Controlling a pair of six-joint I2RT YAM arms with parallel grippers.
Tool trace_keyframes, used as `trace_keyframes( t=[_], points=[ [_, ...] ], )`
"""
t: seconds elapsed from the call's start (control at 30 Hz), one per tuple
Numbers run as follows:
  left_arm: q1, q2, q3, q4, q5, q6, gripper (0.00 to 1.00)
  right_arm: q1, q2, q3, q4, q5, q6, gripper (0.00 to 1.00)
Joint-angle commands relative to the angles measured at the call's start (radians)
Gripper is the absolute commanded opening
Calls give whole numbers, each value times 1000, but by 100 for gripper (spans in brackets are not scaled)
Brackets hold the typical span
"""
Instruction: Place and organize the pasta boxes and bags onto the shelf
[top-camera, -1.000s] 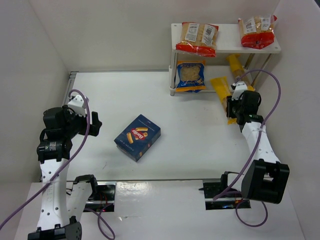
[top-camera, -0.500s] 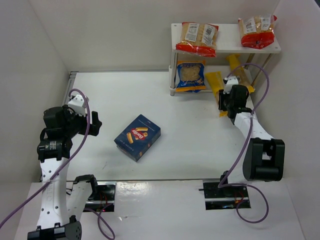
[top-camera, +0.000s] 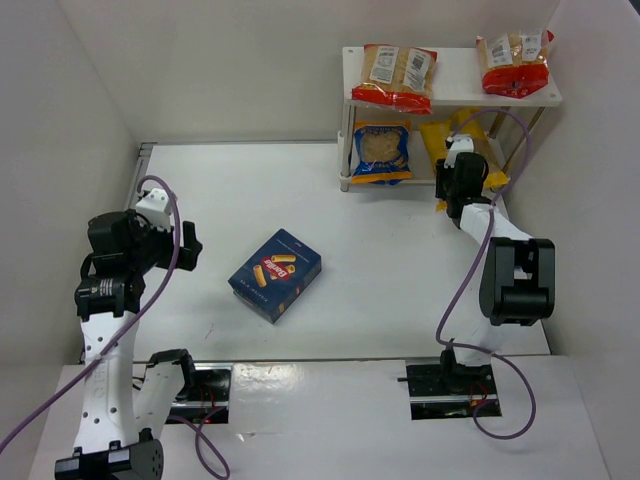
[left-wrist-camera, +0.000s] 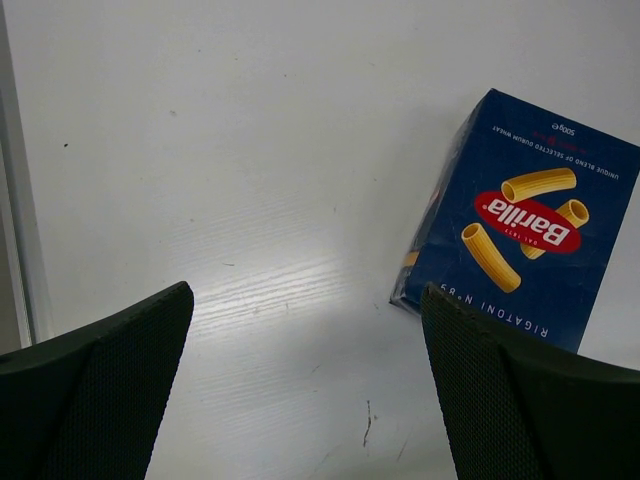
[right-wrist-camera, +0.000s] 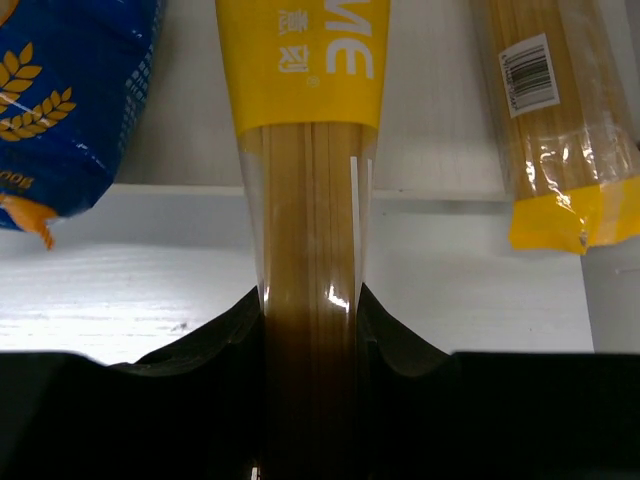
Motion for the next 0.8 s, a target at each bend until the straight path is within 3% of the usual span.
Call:
trace_keyframes(
  t=[0.0, 0.77],
  points=[
    [13, -3, 3, 29, -3, -1, 100, 30, -5, 97, 280, 40, 12, 0],
    [80, -3, 3, 29, 26, -1, 100, 30, 245, 334, 277, 81, -11, 0]
  ],
)
